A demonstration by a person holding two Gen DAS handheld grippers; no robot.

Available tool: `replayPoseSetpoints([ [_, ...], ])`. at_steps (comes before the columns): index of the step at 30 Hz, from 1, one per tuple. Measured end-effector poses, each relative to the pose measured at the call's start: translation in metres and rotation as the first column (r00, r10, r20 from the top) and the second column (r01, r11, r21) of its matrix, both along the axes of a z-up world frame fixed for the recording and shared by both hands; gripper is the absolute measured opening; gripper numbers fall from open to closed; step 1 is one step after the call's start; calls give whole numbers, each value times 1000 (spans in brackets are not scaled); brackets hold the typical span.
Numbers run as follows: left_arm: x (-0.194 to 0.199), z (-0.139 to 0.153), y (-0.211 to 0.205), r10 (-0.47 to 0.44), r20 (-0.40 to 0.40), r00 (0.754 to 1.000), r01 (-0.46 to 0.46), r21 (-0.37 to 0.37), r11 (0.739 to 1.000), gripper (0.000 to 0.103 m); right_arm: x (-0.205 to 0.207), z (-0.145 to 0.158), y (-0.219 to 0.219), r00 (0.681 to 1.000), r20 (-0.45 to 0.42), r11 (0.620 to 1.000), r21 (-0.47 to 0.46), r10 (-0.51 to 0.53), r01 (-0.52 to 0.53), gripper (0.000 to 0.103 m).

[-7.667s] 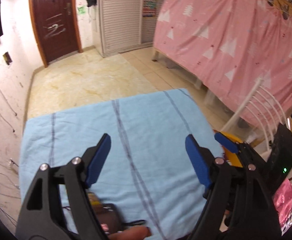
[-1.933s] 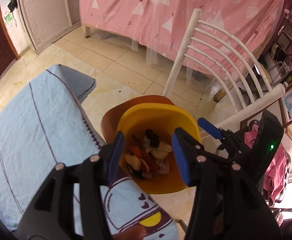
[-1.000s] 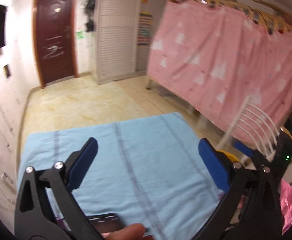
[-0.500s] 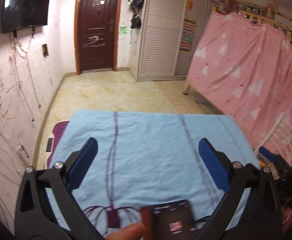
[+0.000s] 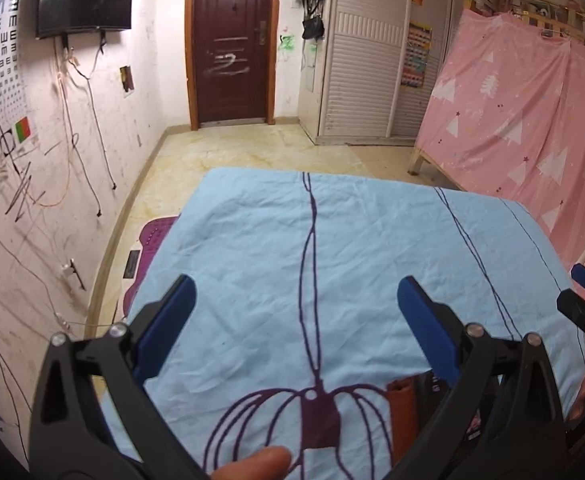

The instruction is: Collect trash

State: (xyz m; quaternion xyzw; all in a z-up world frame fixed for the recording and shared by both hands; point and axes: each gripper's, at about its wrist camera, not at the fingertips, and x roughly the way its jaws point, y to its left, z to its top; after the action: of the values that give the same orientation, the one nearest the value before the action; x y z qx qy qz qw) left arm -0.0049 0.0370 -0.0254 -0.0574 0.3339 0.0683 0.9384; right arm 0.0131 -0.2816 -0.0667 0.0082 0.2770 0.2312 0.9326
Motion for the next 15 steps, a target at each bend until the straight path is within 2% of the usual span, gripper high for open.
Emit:
replayPoseSetpoints([
  [8,5,-15,3,14,-15,1000,-14,12,1000,97,1,-12,11,1000,10,1000,-22,-7,7,94],
  [15,10,-24,5,11,-23,1000,-11,3,1000,97,5,-14,8,1000,3,1000,-4,-19,19,94],
])
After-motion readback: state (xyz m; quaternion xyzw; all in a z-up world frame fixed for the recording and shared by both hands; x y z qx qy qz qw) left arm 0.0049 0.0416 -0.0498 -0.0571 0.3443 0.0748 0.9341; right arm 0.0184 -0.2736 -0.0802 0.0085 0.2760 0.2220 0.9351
